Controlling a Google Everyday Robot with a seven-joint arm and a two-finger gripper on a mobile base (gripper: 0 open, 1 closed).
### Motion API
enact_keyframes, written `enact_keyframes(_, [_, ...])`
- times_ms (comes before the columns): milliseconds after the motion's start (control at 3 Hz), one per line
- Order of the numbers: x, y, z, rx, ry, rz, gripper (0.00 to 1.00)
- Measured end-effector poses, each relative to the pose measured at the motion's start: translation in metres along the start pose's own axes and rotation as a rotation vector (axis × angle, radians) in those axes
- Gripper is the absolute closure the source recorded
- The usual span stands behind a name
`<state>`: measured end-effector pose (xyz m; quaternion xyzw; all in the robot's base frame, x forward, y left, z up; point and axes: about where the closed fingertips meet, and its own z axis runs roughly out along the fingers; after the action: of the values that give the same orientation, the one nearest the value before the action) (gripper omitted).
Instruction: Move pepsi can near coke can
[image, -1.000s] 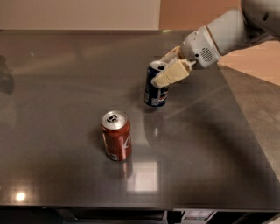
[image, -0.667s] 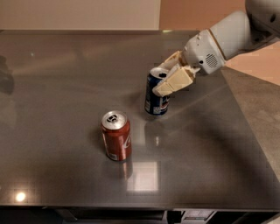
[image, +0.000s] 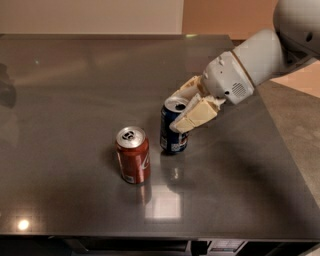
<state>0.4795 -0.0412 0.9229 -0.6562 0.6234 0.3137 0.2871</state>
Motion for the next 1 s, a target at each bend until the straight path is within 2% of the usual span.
enact_keyframes(667, [0.008, 0.0195, 0.0157, -0.024, 0.003, -0.021, 0.36])
enact_keyframes(1000, [0.0068, 0.0196, 0.0169, -0.025, 0.003, -0.023, 0.13])
